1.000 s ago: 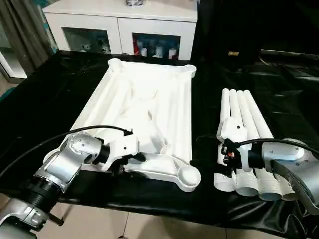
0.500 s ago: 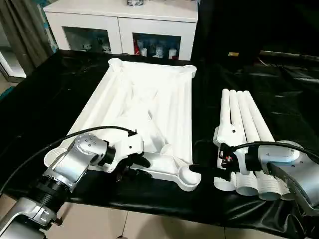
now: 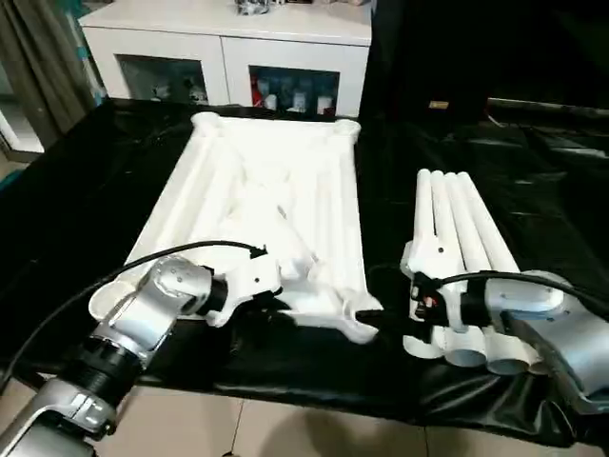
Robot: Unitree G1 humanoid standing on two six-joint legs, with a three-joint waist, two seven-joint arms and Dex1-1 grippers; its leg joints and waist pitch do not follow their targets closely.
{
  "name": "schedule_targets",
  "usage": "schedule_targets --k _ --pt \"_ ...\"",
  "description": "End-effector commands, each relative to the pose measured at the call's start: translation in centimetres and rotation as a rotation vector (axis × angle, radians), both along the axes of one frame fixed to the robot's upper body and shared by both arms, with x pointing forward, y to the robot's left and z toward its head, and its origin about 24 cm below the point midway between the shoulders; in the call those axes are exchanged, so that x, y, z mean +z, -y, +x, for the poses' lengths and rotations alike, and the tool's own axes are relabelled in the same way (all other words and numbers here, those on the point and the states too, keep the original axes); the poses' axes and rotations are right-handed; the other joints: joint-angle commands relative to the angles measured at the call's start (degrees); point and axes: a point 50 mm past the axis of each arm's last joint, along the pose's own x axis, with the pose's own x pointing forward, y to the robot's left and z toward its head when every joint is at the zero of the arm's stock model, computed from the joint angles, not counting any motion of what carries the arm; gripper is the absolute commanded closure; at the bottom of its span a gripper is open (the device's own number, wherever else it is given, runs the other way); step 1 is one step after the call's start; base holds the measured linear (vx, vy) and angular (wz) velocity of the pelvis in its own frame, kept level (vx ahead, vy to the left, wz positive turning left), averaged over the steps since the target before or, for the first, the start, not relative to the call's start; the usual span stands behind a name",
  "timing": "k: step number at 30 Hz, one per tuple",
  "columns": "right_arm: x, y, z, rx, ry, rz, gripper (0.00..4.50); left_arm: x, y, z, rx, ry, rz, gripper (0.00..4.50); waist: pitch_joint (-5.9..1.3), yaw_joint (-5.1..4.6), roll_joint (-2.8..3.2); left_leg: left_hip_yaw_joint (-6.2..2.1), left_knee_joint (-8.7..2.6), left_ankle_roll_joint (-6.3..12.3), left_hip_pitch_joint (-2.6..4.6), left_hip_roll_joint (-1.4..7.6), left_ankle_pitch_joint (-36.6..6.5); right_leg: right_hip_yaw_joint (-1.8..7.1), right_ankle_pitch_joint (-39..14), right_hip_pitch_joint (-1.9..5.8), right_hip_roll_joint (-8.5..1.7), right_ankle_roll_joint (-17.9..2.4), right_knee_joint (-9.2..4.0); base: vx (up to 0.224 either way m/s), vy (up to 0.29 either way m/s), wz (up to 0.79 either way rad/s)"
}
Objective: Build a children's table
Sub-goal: Move table base
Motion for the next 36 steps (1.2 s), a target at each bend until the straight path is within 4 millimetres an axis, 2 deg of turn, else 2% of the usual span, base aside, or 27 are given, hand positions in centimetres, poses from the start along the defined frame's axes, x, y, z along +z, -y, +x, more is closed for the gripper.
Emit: schedule_targets --k 1,6,8,11,13,18,20,22,25,27,28,31,32,33,34,36 --pt "-0.1 0.4 0.2 -0.032 0.005 -0.006 0.91 0.1 -2.6 0.8 0.14 0.029 0.059 4.26 -3.1 0.32 -0.56 -0.4 -4.02 1.7 0.17 2.42 -5.76 1.98 0.64 2.57 -3.92 -13.91 -4.41 0.0 0.0 0.0" --pt "-0.3 0.4 0.4 -0.052 0.012 -0.009 0.91 0.4 -4.6 0.8 0.169 0.05 0.103 4.47 -3.02 -0.57 -0.49 -0.52 -4.1 1.1 -0.11 2.16 -6.28 1.87 -0.91 2.62 -3.79 -13.12 -4.6 0.0 0.0 0.0" --pt "-0.3 0.4 0.4 -0.056 0.013 -0.009 0.91 0.4 -5.2 0.8 0.184 0.052 0.109 4.47 -3.15 -0.53 -0.44 -0.38 -3.92 1.51 0.27 2.24 -5.48 1.99 1.51 2.3 -3.69 -13.76 -4.45 0.0 0.0 0.0" --pt "-0.4 0.5 0.6 -0.069 0.021 -0.012 0.91 0.9 -5.6 0.8 0.15 0.114 0.061 4.47 -3.32 -0.26 -0.54 -0.32 -3.73 2.56 0.12 2.18 -3.55 1.97 6.02 2.39 -3.69 -14.87 -4.05 0.0 0.0 0.0" --pt "-0.4 0.4 0.6 -0.074 0.026 -0.012 0.91 1.3 -5.3 0.8 0.125 0.144 -0.007 4.47 -3.46 -0.16 -0.65 -0.26 -3.69 3.02 0.33 2.35 -3.08 1.93 7.99 2.32 -3.66 -15.23 -3.88 0.0 0.0 0.0" --pt "-0.4 0.2 0.8 -0.112 0.047 0.0 0.91 2.0 -4.7 0.6 0.042 0.203 -0.077 4.47 -3.31 0.62 -0.83 -0.07 -3.74 3.35 0.39 2.45 -2.82 2.0 7.8 2.12 -3.86 -15.11 -3.78 0.0 0.0 0.0" --pt "-0.4 0.2 0.8 -0.119 0.05 0.006 0.91 2.0 -4.8 0.6 0.03 0.216 -0.079 4.47 -3.31 1.01 -0.79 0.01 -3.79 2.93 0.56 2.56 -3.21 2.06 7.26 2.0 -3.87 -14.8 -3.79 0.0 0.0 0.0" --pt "-0.3 -0.1 0.8 -0.153 0.05 0.032 0.91 2.4 -5.1 0.5 0.027 0.19 -0.112 4.02 -3.25 1.13 -0.74 0.05 -3.89 2.51 0.52 2.5 -3.07 2.08 7.05 1.96 -3.87 -14.63 -3.73 0.0 0.0 0.0" --pt "-0.3 -0.2 0.8 -0.272 0.023 0.048 0.91 3.7 -5.8 0.7 0.089 0.195 -0.167 3.87 -3.28 1.27 -0.67 0.05 -4.0 1.57 0.65 2.54 -3.47 2.01 6.78 1.81 -3.85 -14.9 -3.65 0.0 0.0 0.0" --pt "-0.2 -0.2 0.8 -0.298 0.018 0.047 0.91 4.0 -6.0 0.7 0.102 0.199 -0.18 3.58 -3.14 1.07 -0.76 0.01 -4.12 0.8 0.69 2.48 -3.81 1.92 6.44 1.8 -3.63 -14.55 -3.63 0.0 0.0 0.0" --pt "-0.1 -0.1 1.1 -0.355 0.012 0.049 0.91 4.7 -6.3 0.9 0.134 0.228 -0.204 3.47 -3.1 0.98 -0.49 0.03 -4.12 0.46 0.72 2.39 -3.9 1.96 6.05 1.8 -3.61 -14.43 -3.63 0.0 0.0 0.0" --pt "0.0 0.1 2.1 -0.554 -0.03 0.063 0.91 6.6 -7.0 1.4 0.243 0.297 -0.255 3.35 -3.23 0.58 -0.49 0.01 -4.11 -0.76 0.72 2.12 -3.8 1.95 5.26 1.77 -3.5 -14.36 -3.6 0.0 0.0 0.0" --pt "0.0 0.1 2.3 -0.601 -0.05 0.076 0.91 6.8 -7.0 1.3 0.254 0.295 -0.264 3.12 -3.15 0.51 -0.4 0.02 -4.21 -1.44 0.79 2.17 -4.1 1.97 4.57 1.72 -3.44 -14.14 -3.62 0.0 0.0 0.0" --pt "-0.1 0.3 2.6 -0.684 -0.074 0.078 0.91 7.1 -6.8 0.9 0.254 0.281 -0.289 3.12 -3.11 0.38 -0.36 0.03 -4.29 -1.99 0.75 2.15 -4.18 1.99 4.08 1.64 -3.43 -13.92 -3.59 0.0 0.0 0.0" --pt "-0.2 0.5 2.7 -0.737 -0.088 0.075 0.62 7.2 -6.6 0.7 0.252 0.27 -0.306 3.04 -3.14 0.37 -0.26 0.03 -4.32 -2.45 0.86 2.11 -3.89 1.94 4.11 1.54 -3.33 -13.86 -3.51 0.0 0.0 0.0" --pt "-0.4 0.8 2.7 -0.821 -0.111 0.05 0.55 7.5 -5.5 -0.3 0.244 0.219 -0.355 3.04 -3.18 0.37 -0.32 0.14 -4.26 -2.99 0.83 2.09 -2.63 1.99 5.94 1.7 -3.22 -13.22 -3.46 0.0 0.0 0.0"
